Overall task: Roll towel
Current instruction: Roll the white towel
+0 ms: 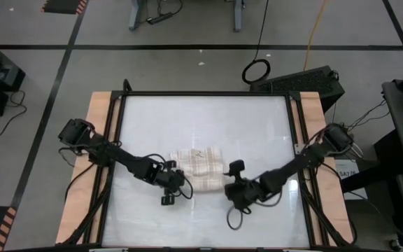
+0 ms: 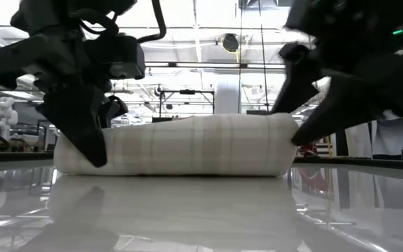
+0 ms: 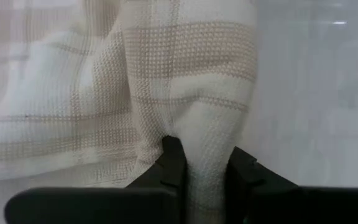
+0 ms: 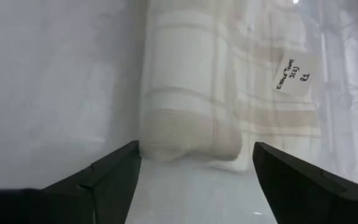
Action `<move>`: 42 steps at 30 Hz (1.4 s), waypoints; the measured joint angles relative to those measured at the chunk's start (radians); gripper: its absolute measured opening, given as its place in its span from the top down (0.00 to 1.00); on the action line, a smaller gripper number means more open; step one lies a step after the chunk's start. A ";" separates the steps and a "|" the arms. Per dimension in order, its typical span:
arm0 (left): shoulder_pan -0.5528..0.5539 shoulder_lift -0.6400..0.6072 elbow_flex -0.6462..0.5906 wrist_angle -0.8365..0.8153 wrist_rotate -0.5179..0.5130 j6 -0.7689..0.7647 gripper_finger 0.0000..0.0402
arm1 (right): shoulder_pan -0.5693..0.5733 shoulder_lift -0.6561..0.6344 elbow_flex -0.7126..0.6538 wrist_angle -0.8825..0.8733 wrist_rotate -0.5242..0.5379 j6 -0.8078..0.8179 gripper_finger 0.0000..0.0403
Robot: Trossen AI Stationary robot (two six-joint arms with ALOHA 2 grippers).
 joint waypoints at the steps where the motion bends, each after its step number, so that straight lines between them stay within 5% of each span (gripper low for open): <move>1: 0.007 0.000 0.000 0.000 0.017 -0.001 0.85 | 0.019 0.000 0.000 -0.009 0.031 0.017 0.26; 6: 0.033 0.000 0.000 0.004 0.099 -0.003 0.85 | 0.088 -0.011 0.001 -0.033 0.165 0.083 0.24; 17: 0.095 0.001 0.000 0.015 0.232 -0.045 0.85 | 0.124 0.060 0.024 0.174 0.123 -0.011 0.21; 27: 0.124 0.003 -0.002 0.028 0.340 -0.051 0.85 | 0.085 0.117 0.023 0.178 0.204 -0.103 0.27; 33: 0.125 0.003 -0.002 0.039 0.354 -0.055 0.85 | 0.028 0.117 0.023 0.183 -0.005 -0.098 0.35; 38: 0.125 0.003 -0.002 0.042 0.369 -0.057 0.85 | -0.009 0.117 0.023 0.189 -0.018 -0.099 0.39; 42: 0.125 0.003 -0.002 0.042 0.370 -0.053 0.85 | -0.056 0.117 0.023 0.199 -0.137 -0.103 0.41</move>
